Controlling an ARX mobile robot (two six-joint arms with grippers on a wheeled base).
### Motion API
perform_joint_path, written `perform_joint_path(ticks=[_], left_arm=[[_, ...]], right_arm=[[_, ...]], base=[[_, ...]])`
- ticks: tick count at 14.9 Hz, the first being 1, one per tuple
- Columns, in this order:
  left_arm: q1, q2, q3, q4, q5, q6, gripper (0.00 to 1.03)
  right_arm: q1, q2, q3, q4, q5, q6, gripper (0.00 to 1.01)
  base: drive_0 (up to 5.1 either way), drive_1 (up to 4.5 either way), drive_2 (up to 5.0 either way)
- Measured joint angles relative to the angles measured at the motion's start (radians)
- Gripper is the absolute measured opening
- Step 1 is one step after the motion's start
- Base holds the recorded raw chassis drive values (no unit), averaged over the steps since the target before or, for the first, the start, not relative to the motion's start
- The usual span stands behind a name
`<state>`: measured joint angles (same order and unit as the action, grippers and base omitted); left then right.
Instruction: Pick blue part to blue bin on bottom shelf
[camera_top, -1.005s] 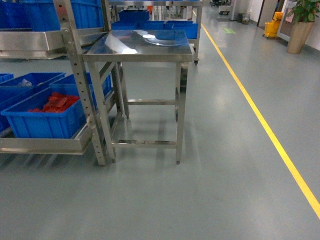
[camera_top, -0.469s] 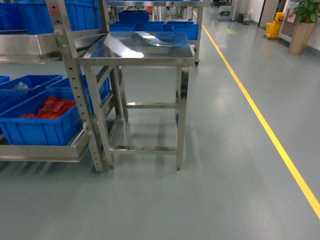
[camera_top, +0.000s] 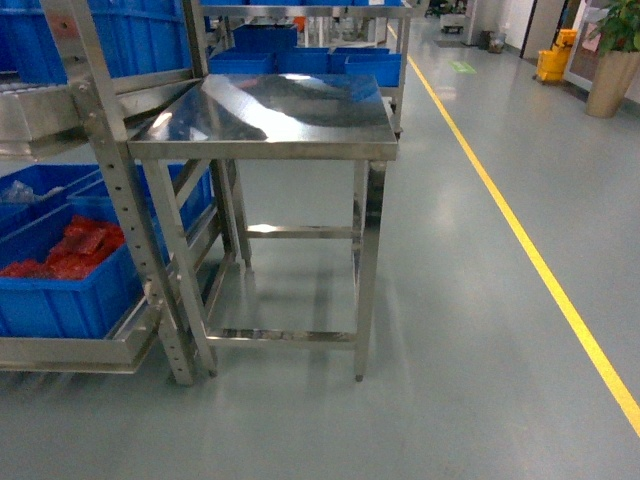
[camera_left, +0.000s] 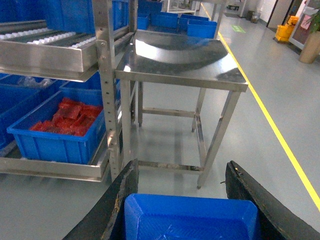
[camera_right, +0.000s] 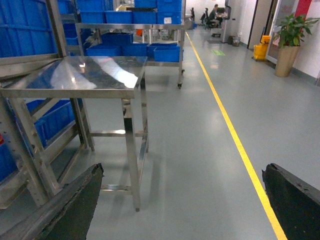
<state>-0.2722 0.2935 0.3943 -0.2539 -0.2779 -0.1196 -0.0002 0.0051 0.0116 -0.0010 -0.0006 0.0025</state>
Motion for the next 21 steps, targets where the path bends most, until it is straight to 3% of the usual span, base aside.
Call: perform_joint_path(ticks=[14,17,21], left_arm=[[0.0,-0.002,0.0,0.005,0.002,0.0,0.43],[0.0,0.004,-0.001,0.005,0.002,0.0,0.43],[-0.002,0.0,-0.001,0.002,0.002,0.0,0.43]], right_arm=[[0.0,0.0,0.0,-0.002,0.0,0.0,0.98],[0.0,0.0,0.0,-0.006,0.001,0.0,0.98],[0.0,0.0,0.0,-0.003,0.002,0.0,0.98]], base=[[0.0,4.2,-4.1],[0.0,0.0,0.0],[-4.8,2.6,2.6]])
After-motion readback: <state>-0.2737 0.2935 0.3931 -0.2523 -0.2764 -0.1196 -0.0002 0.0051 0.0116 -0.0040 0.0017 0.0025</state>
